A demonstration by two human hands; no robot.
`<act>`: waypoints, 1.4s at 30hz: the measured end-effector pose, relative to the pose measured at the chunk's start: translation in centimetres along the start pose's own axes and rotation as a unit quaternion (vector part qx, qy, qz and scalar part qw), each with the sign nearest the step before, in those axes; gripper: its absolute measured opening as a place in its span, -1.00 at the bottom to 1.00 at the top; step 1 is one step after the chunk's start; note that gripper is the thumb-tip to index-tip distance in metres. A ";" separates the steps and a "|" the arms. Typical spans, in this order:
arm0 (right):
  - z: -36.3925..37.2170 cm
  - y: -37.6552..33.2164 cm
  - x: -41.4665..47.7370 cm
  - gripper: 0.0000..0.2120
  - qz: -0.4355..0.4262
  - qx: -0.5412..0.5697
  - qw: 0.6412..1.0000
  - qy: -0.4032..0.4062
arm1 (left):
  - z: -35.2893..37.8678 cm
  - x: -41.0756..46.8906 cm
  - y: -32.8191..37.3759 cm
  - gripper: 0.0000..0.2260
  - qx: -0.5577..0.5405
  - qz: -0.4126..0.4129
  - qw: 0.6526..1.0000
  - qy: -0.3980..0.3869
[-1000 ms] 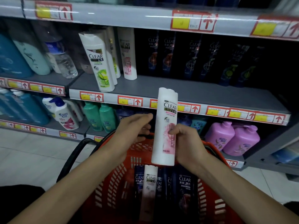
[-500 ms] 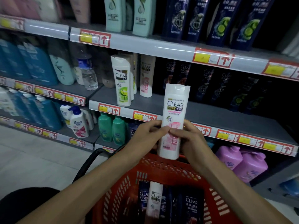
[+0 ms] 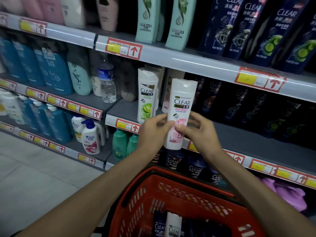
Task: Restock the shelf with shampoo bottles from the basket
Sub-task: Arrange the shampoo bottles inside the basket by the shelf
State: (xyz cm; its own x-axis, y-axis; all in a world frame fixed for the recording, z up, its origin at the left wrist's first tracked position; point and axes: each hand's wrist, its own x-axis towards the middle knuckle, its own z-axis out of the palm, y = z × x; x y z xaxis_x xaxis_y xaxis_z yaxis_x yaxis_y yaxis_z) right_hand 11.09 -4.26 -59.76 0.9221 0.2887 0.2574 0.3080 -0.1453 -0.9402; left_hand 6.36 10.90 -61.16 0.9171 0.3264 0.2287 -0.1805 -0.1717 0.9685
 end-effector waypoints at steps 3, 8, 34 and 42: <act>0.4 0.3 1.8 -0.51 -0.011 -0.010 1.000 0.012 | 0.0 1.3 -0.5 -0.66 -0.010 0.017 1.000 0.018; 0.7 0.8 4.0 -0.52 -0.025 -0.013 1.000 0.010 | -0.1 3.1 -0.9 -0.65 0.005 0.025 0.999 0.029; 2.7 7.0 12.8 -0.58 -0.022 -0.045 0.993 0.105 | 2.0 8.8 -4.8 -0.38 -0.014 -0.055 0.995 -0.085; 3.5 7.8 13.3 -0.47 0.007 -0.090 0.987 0.133 | 1.7 9.0 -4.3 -0.38 -0.002 -0.066 0.992 -0.106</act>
State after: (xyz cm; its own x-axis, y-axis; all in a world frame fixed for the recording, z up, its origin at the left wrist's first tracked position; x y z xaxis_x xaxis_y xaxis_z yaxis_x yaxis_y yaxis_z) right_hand 24.97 1.74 -64.41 0.9482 0.0306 0.3161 0.3089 -0.3199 -0.8957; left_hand 15.97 13.03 -63.39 0.9870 0.1421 0.0748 -0.0552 -0.1375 0.9890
